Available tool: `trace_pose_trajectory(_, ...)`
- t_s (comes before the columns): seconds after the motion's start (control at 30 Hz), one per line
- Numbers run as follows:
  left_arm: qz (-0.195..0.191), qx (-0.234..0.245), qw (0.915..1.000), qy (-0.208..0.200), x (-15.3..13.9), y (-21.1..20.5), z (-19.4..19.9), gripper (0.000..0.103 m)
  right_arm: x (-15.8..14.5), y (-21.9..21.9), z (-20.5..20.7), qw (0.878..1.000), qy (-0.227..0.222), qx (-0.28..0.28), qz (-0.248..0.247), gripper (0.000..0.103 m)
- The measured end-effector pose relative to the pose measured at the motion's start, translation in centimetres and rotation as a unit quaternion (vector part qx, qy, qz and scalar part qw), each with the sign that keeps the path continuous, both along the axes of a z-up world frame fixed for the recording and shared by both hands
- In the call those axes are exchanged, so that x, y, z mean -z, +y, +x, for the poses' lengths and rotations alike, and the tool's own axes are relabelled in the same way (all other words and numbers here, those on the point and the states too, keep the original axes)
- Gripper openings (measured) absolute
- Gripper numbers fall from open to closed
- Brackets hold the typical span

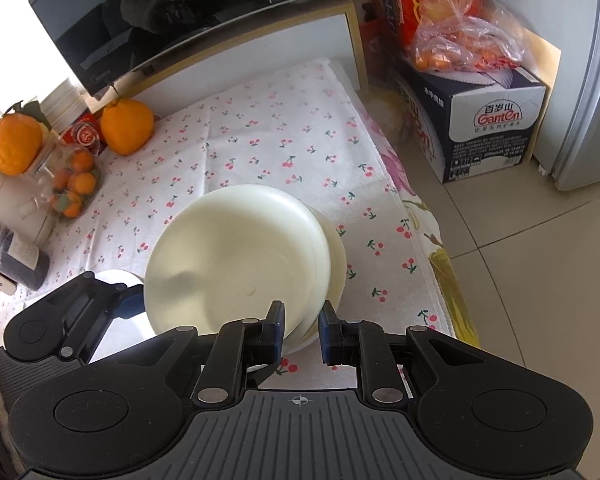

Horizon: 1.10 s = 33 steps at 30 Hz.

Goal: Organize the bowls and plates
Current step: 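Lower the small white bowl into the nested bowls and open the left gripper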

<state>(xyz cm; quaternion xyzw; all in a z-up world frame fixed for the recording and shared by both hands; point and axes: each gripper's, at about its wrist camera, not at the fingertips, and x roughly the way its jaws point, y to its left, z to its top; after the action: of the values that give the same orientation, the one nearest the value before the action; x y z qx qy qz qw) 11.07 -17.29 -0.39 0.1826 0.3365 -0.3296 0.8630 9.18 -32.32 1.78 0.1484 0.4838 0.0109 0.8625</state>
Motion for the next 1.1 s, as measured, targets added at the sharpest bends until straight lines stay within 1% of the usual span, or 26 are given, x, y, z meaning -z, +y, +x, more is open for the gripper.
trace_pose_trajectory(0.27,0.011,0.009,0.9999,-0.007,0.16,-0.32,-0.08,0.082,-0.01,-0.01,0.12,1.000,0.000,0.000,-0.005,0.018)
trace_pose_trajectory(0.37,0.013,0.011,0.9998,-0.007,0.17,-0.32,-0.12,0.084,0.00,0.03,0.12,1.000,-0.001,-0.001,-0.006,0.021)
trace_pose_trajectory(0.7,0.015,0.011,0.9998,-0.008,0.17,-0.16,-0.08,0.090,-0.01,0.25,0.20,1.000,-0.002,-0.004,-0.019,0.021)
trace_pose_trajectory(0.77,0.018,0.011,0.9997,-0.010,0.19,-0.20,-0.13,0.091,0.00,0.35,0.20,1.000,-0.001,-0.006,-0.022,0.023)
trace_pose_trajectory(0.8,0.020,0.012,0.9997,-0.010,0.21,-0.22,-0.15,0.093,0.05,0.37,0.18,1.000,0.000,-0.006,-0.021,0.024)
trace_pose_trajectory(0.87,0.023,0.014,0.9996,-0.011,0.22,-0.30,-0.09,0.095,0.08,0.32,0.23,1.000,0.004,-0.005,-0.018,0.035)
trace_pose_trajectory(0.9,0.024,0.015,0.9995,-0.011,0.23,-0.30,-0.14,0.096,0.05,0.26,0.24,1.000,0.004,-0.004,-0.016,0.038)
trace_pose_trajectory(0.97,0.025,0.018,0.9994,-0.012,0.24,-0.34,-0.23,0.098,-0.07,0.15,0.19,1.000,0.002,0.000,-0.013,0.047)
trace_pose_trajectory(1.1,0.029,0.023,0.9992,-0.014,0.29,-0.36,-0.37,0.100,-0.19,-0.16,0.15,1.000,-0.001,0.004,-0.004,0.052)
